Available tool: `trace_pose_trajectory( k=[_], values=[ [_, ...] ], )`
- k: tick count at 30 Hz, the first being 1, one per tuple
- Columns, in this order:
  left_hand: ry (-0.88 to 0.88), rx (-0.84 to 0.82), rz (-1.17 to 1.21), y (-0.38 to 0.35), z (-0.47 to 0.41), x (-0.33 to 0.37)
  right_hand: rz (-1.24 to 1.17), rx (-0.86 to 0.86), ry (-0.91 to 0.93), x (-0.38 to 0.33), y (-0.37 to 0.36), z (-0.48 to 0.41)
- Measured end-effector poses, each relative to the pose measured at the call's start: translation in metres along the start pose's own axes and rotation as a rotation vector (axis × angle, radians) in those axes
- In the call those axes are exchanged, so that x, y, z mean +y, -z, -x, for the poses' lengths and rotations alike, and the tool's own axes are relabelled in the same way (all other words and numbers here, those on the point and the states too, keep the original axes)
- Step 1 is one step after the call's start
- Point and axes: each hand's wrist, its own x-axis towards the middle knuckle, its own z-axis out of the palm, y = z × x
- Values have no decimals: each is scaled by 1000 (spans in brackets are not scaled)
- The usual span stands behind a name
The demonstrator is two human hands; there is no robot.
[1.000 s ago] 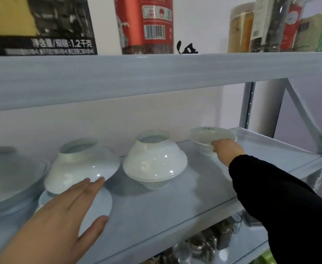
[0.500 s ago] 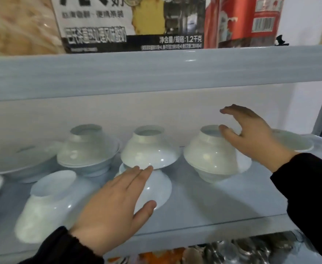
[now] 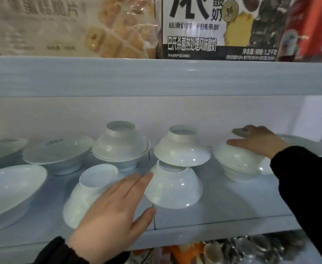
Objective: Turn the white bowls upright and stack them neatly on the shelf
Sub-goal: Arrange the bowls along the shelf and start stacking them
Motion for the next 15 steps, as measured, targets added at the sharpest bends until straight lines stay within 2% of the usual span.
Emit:
trace_pose_trajectory(
  k=[3, 5, 11, 15],
  values=[
    [-23, 3, -9, 0, -1, -7, -100, 83, -102, 2, -4, -1],
    [-33, -15, -22, 1, -6, -8, -118, 66, -143, 3, -4, -1],
    [10, -126, -54, -11, -26, -2, -199, 106, -123, 4, -4, 3],
    [33, -140, -19, -21, -50, 15, -270, 169, -42, 14, -3, 3]
  ],
)
